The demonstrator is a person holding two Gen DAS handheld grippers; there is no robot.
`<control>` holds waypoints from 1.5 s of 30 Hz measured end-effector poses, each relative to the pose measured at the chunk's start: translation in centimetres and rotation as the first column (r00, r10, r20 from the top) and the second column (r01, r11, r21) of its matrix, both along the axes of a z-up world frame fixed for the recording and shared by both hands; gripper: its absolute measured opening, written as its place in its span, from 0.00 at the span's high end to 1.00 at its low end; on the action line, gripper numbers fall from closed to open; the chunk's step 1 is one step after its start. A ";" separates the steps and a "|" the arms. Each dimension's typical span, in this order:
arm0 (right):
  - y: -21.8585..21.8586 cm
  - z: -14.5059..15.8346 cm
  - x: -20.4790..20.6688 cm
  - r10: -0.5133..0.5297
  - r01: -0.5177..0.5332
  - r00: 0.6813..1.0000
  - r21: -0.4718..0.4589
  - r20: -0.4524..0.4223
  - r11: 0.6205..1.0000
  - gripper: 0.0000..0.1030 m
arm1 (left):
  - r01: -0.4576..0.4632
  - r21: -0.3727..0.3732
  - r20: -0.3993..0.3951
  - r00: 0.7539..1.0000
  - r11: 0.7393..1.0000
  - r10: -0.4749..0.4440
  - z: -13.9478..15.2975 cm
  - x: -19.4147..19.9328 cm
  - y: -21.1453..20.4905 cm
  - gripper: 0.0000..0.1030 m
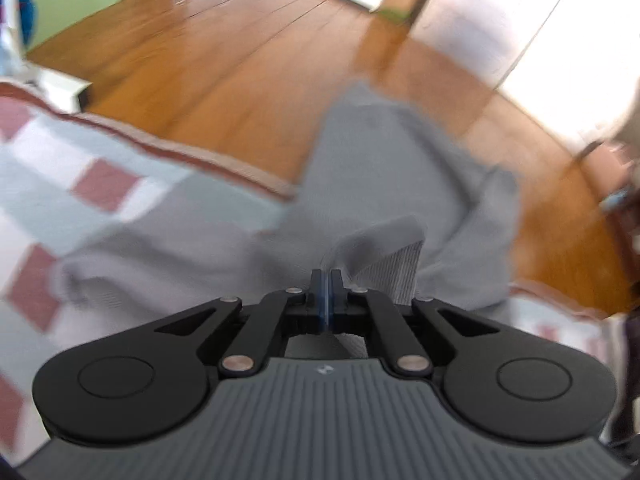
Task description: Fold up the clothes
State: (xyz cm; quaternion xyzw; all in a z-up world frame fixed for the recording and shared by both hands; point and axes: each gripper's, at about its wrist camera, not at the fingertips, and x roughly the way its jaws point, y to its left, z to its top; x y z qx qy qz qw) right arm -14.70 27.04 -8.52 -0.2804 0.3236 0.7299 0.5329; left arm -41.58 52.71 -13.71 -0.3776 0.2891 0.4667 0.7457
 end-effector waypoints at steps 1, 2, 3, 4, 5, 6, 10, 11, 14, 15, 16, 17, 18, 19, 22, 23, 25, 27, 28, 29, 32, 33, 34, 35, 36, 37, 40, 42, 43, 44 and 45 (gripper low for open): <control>0.3 -0.4 -0.1 -0.003 0.003 1.000 -0.013 0.011 1.000 0.91 | 0.012 -0.027 -0.059 0.998 1.000 -0.013 -0.8 0.3 0.2 0.99; 0.7 -0.7 -0.1 -0.007 0.007 1.000 -0.025 0.020 1.000 0.91 | 0.022 -0.055 -0.117 0.993 0.998 -0.028 -1.6 0.5 0.3 0.99; 1.0 -1.0 0.1 -0.018 0.018 1.000 -0.037 0.013 0.999 0.91 | 0.030 -0.084 -0.174 0.984 0.996 -0.044 -2.4 0.8 0.5 0.99; 1.3 -1.2 0.3 -0.027 0.028 1.000 -0.043 0.004 0.999 0.91 | 0.044 -0.161 -0.105 0.993 0.986 -0.061 -3.6 0.6 0.9 0.99; 1.6 -1.4 0.4 -0.037 0.036 0.999 -0.049 -0.007 0.998 0.91 | 0.042 -0.224 -0.032 0.998 0.974 -0.050 -4.6 0.2 1.3 0.98; 1.9 -1.5 0.5 -0.043 0.042 0.999 -0.053 -0.024 0.998 0.90 | 0.033 -0.261 0.021 0.999 0.965 -0.028 -5.2 -0.2 1.7 0.95; 1.7 -1.7 0.0 -0.025 0.018 0.995 -0.076 -0.094 0.997 0.89 | -0.017 -0.151 -0.042 0.999 0.988 0.010 -3.9 -0.3 2.2 0.80; 1.5 -1.9 -0.3 0.015 -0.026 0.993 -0.093 -0.116 0.995 0.89 | -0.019 -0.125 -0.061 0.998 0.992 0.012 -3.5 0.0 2.2 0.63; 1.2 -3.1 -2.3 0.115 -0.121 0.992 -0.132 -0.053 0.984 0.89 | 0.014 -0.058 -0.109 0.994 0.998 -0.021 -3.2 1.3 2.5 0.51; 1.0 -3.5 -3.0 0.138 -0.139 0.990 -0.141 -0.015 0.980 0.89 | 0.056 -0.029 -0.148 0.987 0.998 -0.059 -3.3 2.1 2.4 0.47; 1.0 -3.6 -3.5 0.142 -0.138 0.990 -0.141 0.022 0.980 0.89 | 0.100 -0.001 -0.188 0.977 0.995 -0.098 -3.4 2.9 2.4 0.43; 0.9 -3.7 -3.8 0.144 -0.136 0.988 -0.138 0.053 0.981 0.88 | 0.161 0.027 -0.245 0.958 0.987 -0.149 -3.6 4.1 2.2 0.32; 0.9 -3.5 -3.8 0.133 -0.126 0.990 -0.120 0.050 0.985 0.85 | 0.226 0.042 -0.303 0.931 0.973 -0.203 -4.2 5.1 1.9 0.21; 0.8 -3.3 -3.8 0.121 -0.116 0.992 -0.102 0.047 0.988 0.84 | 0.273 0.037 -0.341 0.908 0.961 -0.244 -4.9 5.7 1.7 0.18; 1.3 -3.2 -3.4 0.097 -0.094 0.995 -0.080 0.030 0.992 0.75 | 0.338 0.028 -0.418 0.858 0.941 -0.297 -6.7 6.7 1.3 0.16; 1.6 -3.3 -3.3 0.097 -0.094 0.995 -0.083 0.031 0.992 0.74 | 0.343 0.039 -0.423 0.856 0.938 -0.296 -6.8 6.9 1.2 0.16; 2.2 -3.9 -3.5 0.101 -0.096 0.994 -0.096 0.050 0.991 0.63 | 0.340 0.062 -0.390 0.874 0.938 -0.291 -6.5 6.7 1.3 0.25; 2.7 -4.7 -3.5 0.109 -0.103 0.992 -0.114 0.056 0.988 0.60 | 0.331 0.037 -0.345 0.890 0.943 -0.299 -6.3 6.6 1.7 0.95; 2.9 -5.0 -3.5 0.115 -0.108 0.992 -0.125 0.053 0.986 0.60 | 0.332 0.017 -0.334 0.891 0.943 -0.308 -6.1 6.7 1.7 0.97; 3.2 -5.4 -3.6 0.121 -0.113 0.991 -0.136 0.050 0.984 0.60 | 0.335 0.037 -0.340 0.890 0.941 -0.304 -5.6 6.8 1.3 0.97; 3.2 -5.7 -3.6 0.119 -0.110 0.991 -0.126 0.067 0.986 0.83 | 0.338 0.122 -0.303 0.908 0.933 -0.290 -3.5 6.9 0.2 0.97; 3.1 -5.6 -3.5 0.111 -0.102 0.991 -0.119 0.069 0.988 0.84 | 0.324 0.144 -0.269 0.922 0.935 -0.278 -2.7 6.5 0.1 0.97; 3.0 -5.5 -3.4 0.102 -0.094 0.992 -0.113 0.071 0.989 0.85 | 0.307 0.163 -0.233 0.935 0.938 -0.266 -2.0 6.1 0.0 0.97; 3.0 -5.3 -3.3 0.094 -0.086 0.993 -0.106 0.073 0.991 0.85 | 0.289 0.183 -0.197 0.947 0.940 -0.253 -1.2 5.7 -0.1 0.97; 2.9 -5.2 -3.1 0.084 -0.077 0.994 -0.099 0.072 0.992 0.86 | 0.269 0.210 -0.170 0.957 0.940 -0.236 -0.4 5.1 -0.4 0.97; 2.9 -4.7 -2.8 0.069 -0.064 0.996 -0.092 0.059 0.994 0.86 | 0.244 0.242 -0.148 0.966 0.939 -0.213 0.4 4.4 -0.5 0.97; 2.4 -2.9 -2.0 0.048 -0.049 0.999 -0.059 -0.022 0.997 0.87 | 0.028 0.296 0.023 0.999 0.955 -0.036 3.4 -0.7 -1.4 0.97; 2.1 -2.0 -2.1 0.051 -0.054 0.995 -0.024 -0.091 0.998 0.87 | -0.071 0.277 0.091 0.995 0.958 0.048 3.8 -3.8 -1.7 0.97; 2.5 -2.2 -2.7 0.065 -0.068 0.995 -0.031 -0.080 0.997 0.87 | -0.119 0.265 0.123 0.988 0.957 0.089 4.0 -5.3 -1.8 0.97; 2.8 -2.4 -3.3 0.080 -0.083 0.994 -0.039 -0.069 0.996 0.87 | -0.132 0.241 0.075 0.990 0.962 0.117 3.1 -5.7 -1.3 0.97; 3.1 -2.6 -3.9 0.094 -0.097 0.994 -0.046 -0.058 0.994 0.87 | -0.142 0.196 0.018 0.990 0.970 0.141 1.5 -5.6 -0.4 0.97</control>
